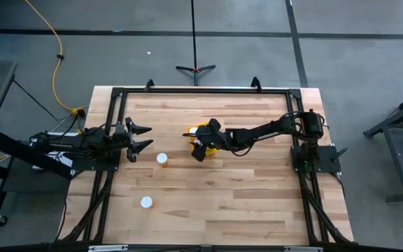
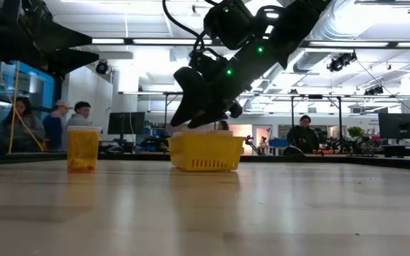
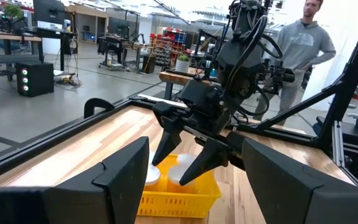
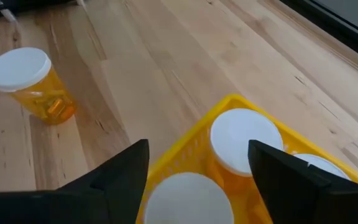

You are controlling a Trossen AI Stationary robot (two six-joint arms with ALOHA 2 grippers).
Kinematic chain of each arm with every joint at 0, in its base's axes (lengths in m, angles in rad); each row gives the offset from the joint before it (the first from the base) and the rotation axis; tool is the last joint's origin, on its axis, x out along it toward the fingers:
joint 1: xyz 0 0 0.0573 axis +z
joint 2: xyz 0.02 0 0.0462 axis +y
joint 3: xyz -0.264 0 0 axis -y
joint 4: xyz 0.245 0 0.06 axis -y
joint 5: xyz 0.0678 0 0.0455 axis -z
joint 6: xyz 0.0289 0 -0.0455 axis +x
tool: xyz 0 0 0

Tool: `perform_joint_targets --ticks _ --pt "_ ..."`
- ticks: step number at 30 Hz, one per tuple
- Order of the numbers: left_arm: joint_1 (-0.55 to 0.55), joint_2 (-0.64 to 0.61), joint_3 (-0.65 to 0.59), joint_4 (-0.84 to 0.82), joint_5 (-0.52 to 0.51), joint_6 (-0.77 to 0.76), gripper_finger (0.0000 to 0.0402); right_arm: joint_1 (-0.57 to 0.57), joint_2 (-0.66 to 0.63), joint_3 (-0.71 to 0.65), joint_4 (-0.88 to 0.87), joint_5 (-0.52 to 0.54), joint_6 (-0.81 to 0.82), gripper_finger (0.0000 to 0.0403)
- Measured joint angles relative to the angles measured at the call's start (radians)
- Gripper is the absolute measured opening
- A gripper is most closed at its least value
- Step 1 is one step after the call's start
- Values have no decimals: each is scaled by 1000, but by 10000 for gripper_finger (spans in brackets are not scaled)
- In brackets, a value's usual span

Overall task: Pick and place pill bottles into a basket
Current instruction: Put the orange pill bottle into the yellow bin

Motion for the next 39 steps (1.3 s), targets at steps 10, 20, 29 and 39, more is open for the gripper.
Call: perform_joint_targets --ticks 10,20,29,39 --pt "0 0 0 0 0 0 292 0 -33 -1 48 -13 -77 271" --pt "0 0 0 -24 0 -25 292 188 -212 -1 -65 51 -206 266" --pt "0 0 0 -21 0 -48 292 397 -419 -237 -7 100 -137 239" --pt "0 0 0 -19 0 -48 292 418 -746 -806 365 148 -70 194"
